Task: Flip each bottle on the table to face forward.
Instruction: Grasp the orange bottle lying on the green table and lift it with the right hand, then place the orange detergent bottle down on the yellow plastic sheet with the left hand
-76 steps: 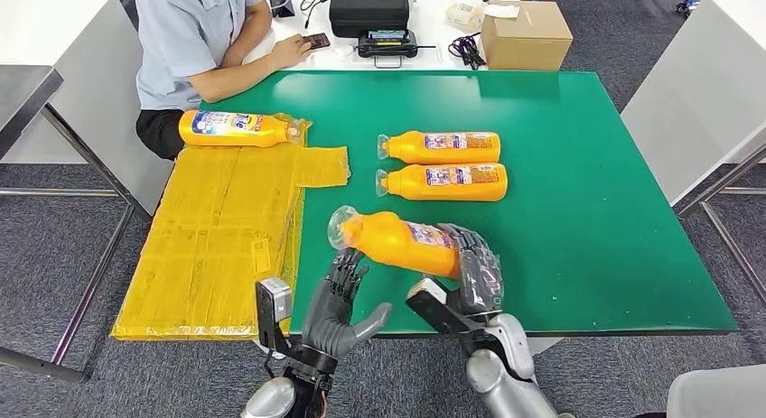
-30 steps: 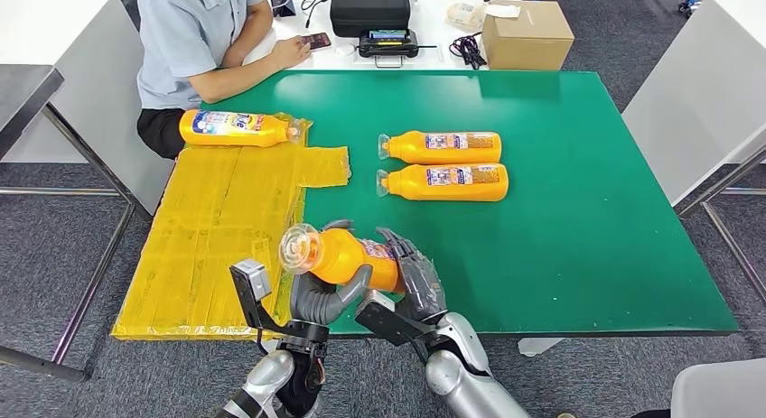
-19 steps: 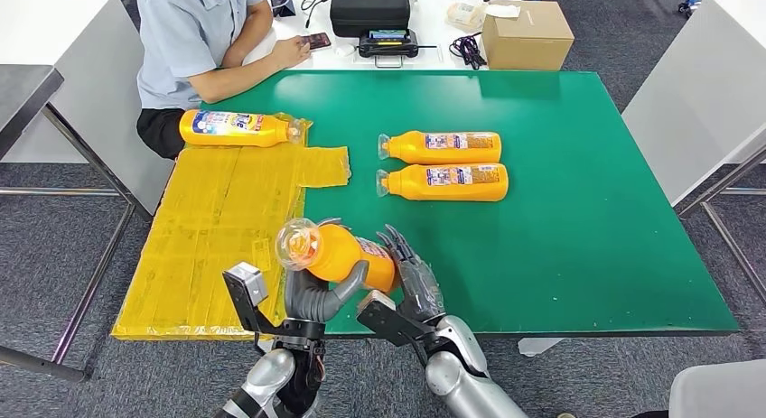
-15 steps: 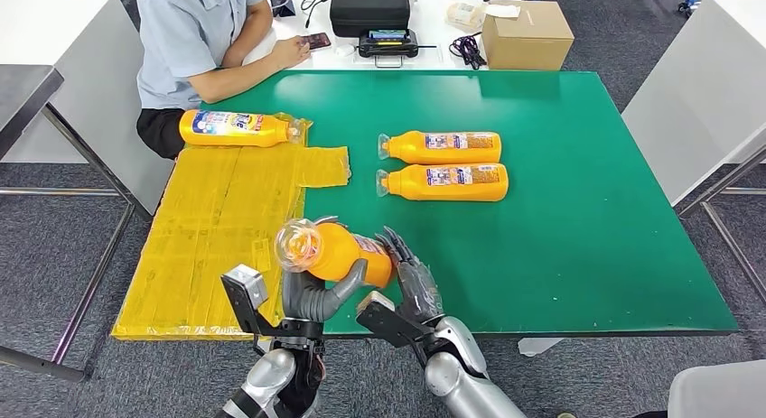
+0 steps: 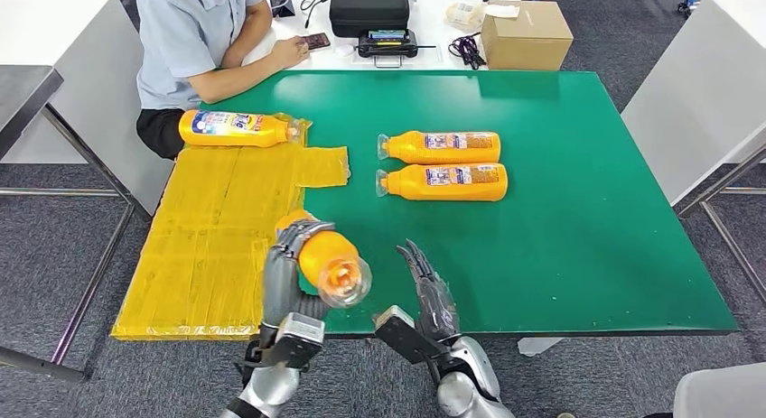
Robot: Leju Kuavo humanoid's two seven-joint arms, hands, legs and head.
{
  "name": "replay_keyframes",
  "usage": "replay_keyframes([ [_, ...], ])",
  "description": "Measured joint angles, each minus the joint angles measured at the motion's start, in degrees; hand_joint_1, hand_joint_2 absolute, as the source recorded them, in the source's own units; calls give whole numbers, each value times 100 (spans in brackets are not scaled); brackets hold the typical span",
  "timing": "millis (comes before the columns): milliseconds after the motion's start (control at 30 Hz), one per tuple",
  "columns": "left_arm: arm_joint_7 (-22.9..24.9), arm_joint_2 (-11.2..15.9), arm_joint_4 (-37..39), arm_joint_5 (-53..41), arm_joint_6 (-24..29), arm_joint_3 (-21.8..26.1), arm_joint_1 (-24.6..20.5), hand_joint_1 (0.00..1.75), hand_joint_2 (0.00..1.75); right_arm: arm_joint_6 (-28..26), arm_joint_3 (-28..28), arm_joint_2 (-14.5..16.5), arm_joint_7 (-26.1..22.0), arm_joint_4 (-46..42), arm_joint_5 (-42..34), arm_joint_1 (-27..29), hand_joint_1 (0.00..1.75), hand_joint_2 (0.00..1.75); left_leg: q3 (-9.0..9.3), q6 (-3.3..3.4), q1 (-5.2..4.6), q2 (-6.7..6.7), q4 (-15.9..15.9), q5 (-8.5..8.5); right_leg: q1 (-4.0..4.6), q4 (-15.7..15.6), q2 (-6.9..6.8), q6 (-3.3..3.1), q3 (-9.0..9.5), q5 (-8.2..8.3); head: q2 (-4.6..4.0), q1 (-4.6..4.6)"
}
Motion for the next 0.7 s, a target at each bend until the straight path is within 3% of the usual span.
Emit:
replay_keyframes([
  [133, 147, -44, -177, -213, 2, 360, 101, 175, 175, -179, -152, -43, 108, -238, 294, 183, 0, 175, 1, 0, 1, -1, 0, 1, 1, 1, 0, 0, 0, 0, 0, -1],
  [233, 490, -75, -389, -1221, 5, 726, 176, 175, 175, -248, -348, -92, 214, -513, 491, 399, 0, 175, 0, 0, 1, -1, 0, 1, 1, 1, 0, 0, 0, 0, 0, 0],
  [367, 1503, -96, -560, -3956, 5, 1243, 231, 175, 175, -101, -623, -126, 241, -800, 583, 625, 0, 175, -2, 0, 0, 0, 0, 0, -1, 0, 0, 0, -1, -1, 0, 1],
  [433, 2115, -86, -511, -4814, 5, 1463, 207, 175, 175, 8, -737, -127, 239, -896, 591, 706, 0, 175, -1, 0, 0, 0, 0, -1, 0, 0, 0, 0, -1, -1, 0, 1],
  [700, 4040, 208, 527, -5817, -26, 1680, -362, 175, 175, 310, -986, -80, 220, -1046, 548, 834, 0, 175, 1, -3, 2, 1, 0, 4, 1, 1, 0, -1, 0, 1, 0, 0],
])
